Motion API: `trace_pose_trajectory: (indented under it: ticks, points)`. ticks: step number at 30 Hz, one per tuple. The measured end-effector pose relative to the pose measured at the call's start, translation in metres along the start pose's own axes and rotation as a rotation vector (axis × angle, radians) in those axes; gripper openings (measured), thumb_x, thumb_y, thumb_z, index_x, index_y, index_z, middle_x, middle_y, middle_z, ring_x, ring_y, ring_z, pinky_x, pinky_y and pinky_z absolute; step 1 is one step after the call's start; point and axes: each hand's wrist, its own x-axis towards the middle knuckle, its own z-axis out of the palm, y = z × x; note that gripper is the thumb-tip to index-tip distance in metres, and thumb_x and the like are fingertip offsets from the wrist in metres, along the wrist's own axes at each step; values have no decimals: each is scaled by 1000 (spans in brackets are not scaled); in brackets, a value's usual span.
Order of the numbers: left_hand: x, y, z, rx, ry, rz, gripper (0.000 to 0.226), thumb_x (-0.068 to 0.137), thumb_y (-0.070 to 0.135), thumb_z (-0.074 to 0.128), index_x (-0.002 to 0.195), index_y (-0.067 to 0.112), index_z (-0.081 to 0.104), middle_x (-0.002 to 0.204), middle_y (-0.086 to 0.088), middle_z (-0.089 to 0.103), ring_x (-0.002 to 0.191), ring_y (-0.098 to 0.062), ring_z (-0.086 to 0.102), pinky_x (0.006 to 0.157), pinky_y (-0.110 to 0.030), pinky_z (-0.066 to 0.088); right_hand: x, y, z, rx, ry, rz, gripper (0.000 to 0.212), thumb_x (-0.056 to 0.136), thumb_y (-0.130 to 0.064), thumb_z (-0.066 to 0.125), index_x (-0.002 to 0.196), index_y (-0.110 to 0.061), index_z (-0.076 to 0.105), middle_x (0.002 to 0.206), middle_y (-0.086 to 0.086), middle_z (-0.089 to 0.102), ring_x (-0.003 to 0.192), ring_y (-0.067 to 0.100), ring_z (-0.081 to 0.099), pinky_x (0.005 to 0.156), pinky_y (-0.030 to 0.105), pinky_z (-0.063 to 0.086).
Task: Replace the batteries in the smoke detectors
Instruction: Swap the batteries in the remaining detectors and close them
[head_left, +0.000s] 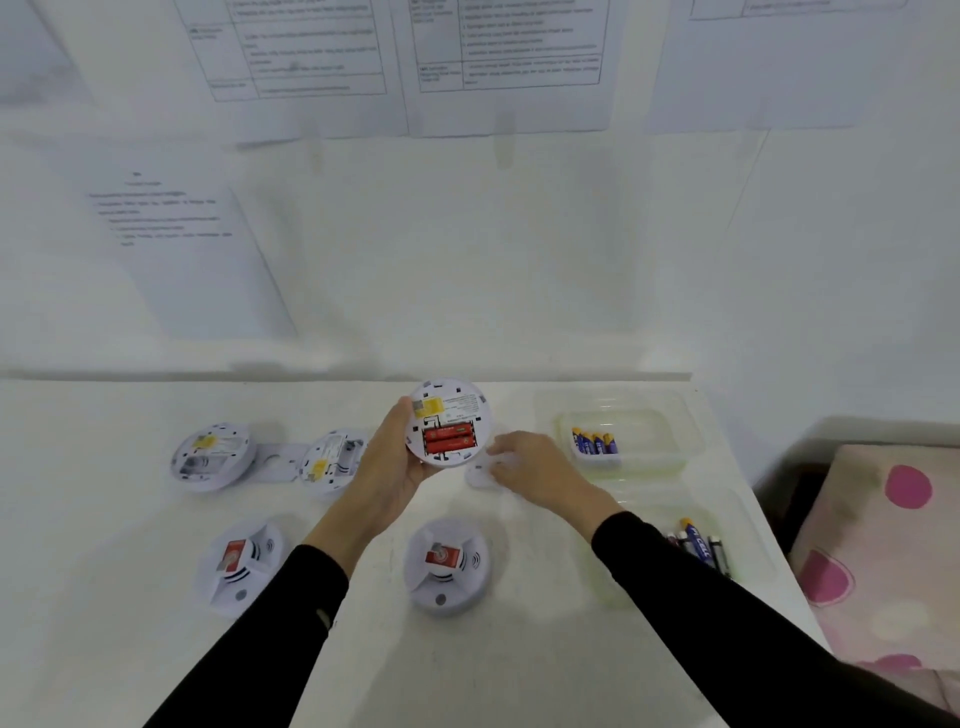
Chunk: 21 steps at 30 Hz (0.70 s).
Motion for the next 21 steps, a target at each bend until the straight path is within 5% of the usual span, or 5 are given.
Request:
trace_pose_trajectory:
  ticks: [10,14,18,21]
  points:
    - [-1,2,-4,51,19,1,34,107,33,32,119,18,60,109,-6,74,100,-22,71,76,-34,62,11,12,11,-342,-72,-83,44,81,-34,70,119,-19,56,120,5,57,110,25,51,89,32,39]
    - [1,1,-2,63,4,6,37,107,34,30,122,18,59,115,-9,73,104,-25,70,79,-36,61,5,12,1,-127,35,-77,49,73,-24,73,117,-15,54,106,1,49,108,25,46,79,28,35]
    - [3,1,-4,40,12,-3,38,106,36,31,123,17,59,118,-11,71,105,-26,70,79,-36,61,-5,1,-30,180,355,-102,50,66,-26,71,111,-15,56,104,1,53,102,22,51,79,28,40]
    - [4,0,-1,31,-11,-22,39,106,36,30,123,17,60,118,-10,71,106,-26,69,79,-35,61,-19,-14,-55,313,516,-176,44,73,-20,77,111,-23,56,110,-6,57,104,8,53,84,13,41]
